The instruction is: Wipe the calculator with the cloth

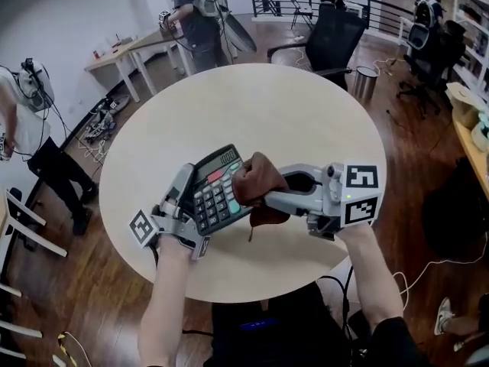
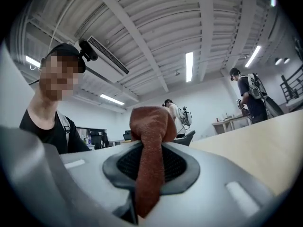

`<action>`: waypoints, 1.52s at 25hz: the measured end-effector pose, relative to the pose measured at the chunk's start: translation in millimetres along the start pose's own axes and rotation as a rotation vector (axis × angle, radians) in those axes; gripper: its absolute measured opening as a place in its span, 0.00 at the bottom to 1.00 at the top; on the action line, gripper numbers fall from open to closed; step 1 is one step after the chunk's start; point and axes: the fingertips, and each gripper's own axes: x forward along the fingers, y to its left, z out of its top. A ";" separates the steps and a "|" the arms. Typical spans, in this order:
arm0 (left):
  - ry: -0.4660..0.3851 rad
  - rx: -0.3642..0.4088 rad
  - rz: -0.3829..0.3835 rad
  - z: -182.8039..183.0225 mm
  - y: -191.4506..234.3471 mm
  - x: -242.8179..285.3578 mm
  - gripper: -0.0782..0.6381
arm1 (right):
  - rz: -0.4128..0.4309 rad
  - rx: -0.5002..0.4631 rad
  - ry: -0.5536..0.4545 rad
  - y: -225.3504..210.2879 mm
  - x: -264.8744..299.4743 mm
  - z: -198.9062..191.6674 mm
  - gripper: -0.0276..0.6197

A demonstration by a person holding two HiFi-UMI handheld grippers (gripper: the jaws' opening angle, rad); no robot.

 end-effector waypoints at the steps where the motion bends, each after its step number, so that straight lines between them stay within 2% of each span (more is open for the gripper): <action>1: 0.035 -0.006 -0.018 -3.7 -4.5 3.7 0.18 | -0.006 0.001 -0.004 -4.8 3.7 2.4 0.14; 3: 0.092 -0.012 -0.043 -9.3 -13.7 9.3 0.18 | -0.037 0.008 -0.013 -18.7 7.6 9.8 0.14; 5: 0.123 -0.012 -0.054 -14.4 -20.4 11.1 0.18 | -0.106 0.019 0.002 -38.9 8.1 13.2 0.14; 8: 0.161 0.006 -0.048 -36.2 -16.1 5.3 0.18 | -0.327 0.035 0.100 -83.5 -8.3 -2.9 0.14; 9: 0.181 0.010 -0.043 -45.6 -11.9 2.3 0.19 | -0.380 0.041 0.126 -93.6 -16.2 -9.7 0.14; 10: 0.209 0.011 -0.038 -54.2 -8.5 -0.5 0.18 | -0.397 0.049 0.132 -97.1 -22.0 -12.8 0.14; 11: 0.247 0.013 -0.037 -61.6 -6.9 -2.8 0.18 | -0.379 0.052 0.125 -94.2 -24.5 -11.4 0.14; 13: 0.343 0.019 -0.051 -74.8 -10.8 -5.2 0.19 | -0.272 0.030 0.116 -74.9 -20.3 -1.0 0.14; 17: 0.492 0.010 -0.111 -97.1 -28.9 -7.7 0.19 | 0.053 -0.024 0.150 -24.4 2.8 12.9 0.14; 19: 0.538 -0.016 -0.119 -109.6 -31.0 -7.8 0.18 | 0.181 -0.001 0.158 -12.3 14.9 8.2 0.14; 21: 0.550 -0.044 -0.100 -123.5 -26.3 -6.6 0.18 | 0.277 0.061 0.178 -5.6 25.0 -4.5 0.14; 23: 0.524 -0.068 -0.048 -136.1 -14.0 -3.1 0.18 | 0.313 0.113 0.187 -3.7 22.2 -15.3 0.14; 26: 0.410 -0.084 0.033 -132.2 7.1 8.2 0.18 | 0.259 0.159 0.150 -18.9 -5.3 -16.1 0.14; 28: 0.306 -0.086 0.067 -110.2 15.7 10.9 0.18 | 0.228 0.188 0.115 -28.3 -22.0 -14.6 0.14; 30: 0.195 -0.066 0.102 -70.4 20.9 4.5 0.19 | 0.212 0.219 0.074 -33.6 -29.3 -13.5 0.14; 32: 0.079 0.003 0.186 -18.6 30.3 -5.3 0.19 | 0.185 0.251 0.032 -38.7 -31.3 -10.6 0.14; 34: -0.029 0.123 0.322 24.9 45.0 -13.8 0.19 | 0.118 0.281 0.039 -44.0 -33.6 -13.6 0.14; 36: -0.100 0.242 0.428 46.2 53.8 -20.4 0.20 | 0.007 0.307 0.127 -47.4 -34.5 -34.3 0.14; 38: -0.110 0.377 0.472 53.8 49.8 -23.5 0.20 | -0.104 0.330 0.244 -47.8 -27.2 -63.6 0.14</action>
